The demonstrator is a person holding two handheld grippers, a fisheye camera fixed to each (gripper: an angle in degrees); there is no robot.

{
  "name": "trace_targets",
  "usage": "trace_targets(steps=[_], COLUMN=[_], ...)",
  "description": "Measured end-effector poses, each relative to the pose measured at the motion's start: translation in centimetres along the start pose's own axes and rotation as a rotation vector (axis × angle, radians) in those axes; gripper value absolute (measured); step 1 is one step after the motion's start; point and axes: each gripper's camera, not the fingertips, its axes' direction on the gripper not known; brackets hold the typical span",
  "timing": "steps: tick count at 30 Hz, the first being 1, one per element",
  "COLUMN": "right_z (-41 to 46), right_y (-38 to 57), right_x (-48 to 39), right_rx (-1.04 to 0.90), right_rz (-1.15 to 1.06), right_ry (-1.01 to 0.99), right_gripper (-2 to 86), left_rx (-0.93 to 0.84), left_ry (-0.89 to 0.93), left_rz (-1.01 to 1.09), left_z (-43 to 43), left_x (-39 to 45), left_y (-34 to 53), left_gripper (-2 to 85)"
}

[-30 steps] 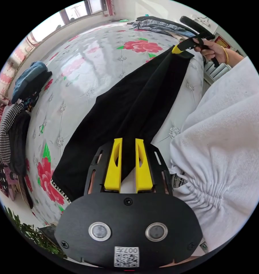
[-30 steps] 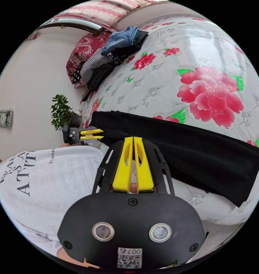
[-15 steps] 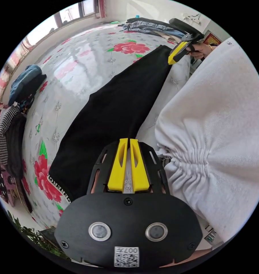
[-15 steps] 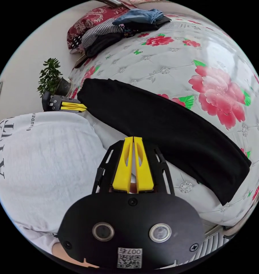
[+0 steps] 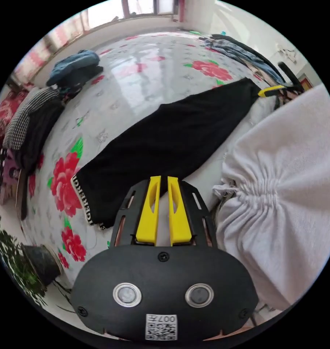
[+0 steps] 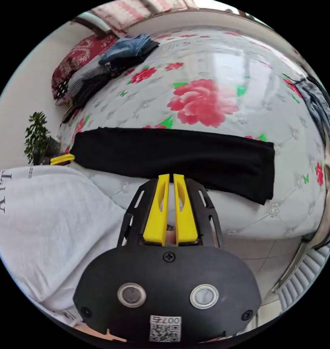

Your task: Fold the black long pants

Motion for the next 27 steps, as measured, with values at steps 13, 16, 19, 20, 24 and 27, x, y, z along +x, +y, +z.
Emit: trace_targets(steps=[13,16,19,20,24,27], right_z=[-1.3,-1.8,-3.4,-3.8,0.2,7.5], right_y=[2.6,2.0,1.3,0.6,-5.1,-12.0], right_x=[11.5,10.7,6.7,4.4,-2.8,-10.1], right_rx=[0.021,0.036,0.195,0.273,0.273,0.111], right_rz=[0.420,0.454,0.438,0.378,0.152,-0.007], right_ry=[0.220,0.326,0.380,0.298,-0.235,-0.553], right_gripper=[-0.2,-0.3,-0.3,-0.3,-0.2,0.3], left_rx=[-0.066,-0.059,-0.052,-0.049,0.063,0.097], left_ry=[-0.064,-0.069,-0.071,-0.076,-0.092,-0.054], left_rz=[-0.508,-0.537,-0.590,-0.613,-0.674,-0.686], left_z=[4.9,4.9,4.6,4.2,1.8,1.7], left_x=[-7.6,-7.0,-6.5,-6.4,-6.7,-7.6], left_y=[1.4,2.4,3.6,4.1,6.3,6.6], left_gripper=[-1.0,-1.0,-1.0,-1.0,-1.0,-1.0])
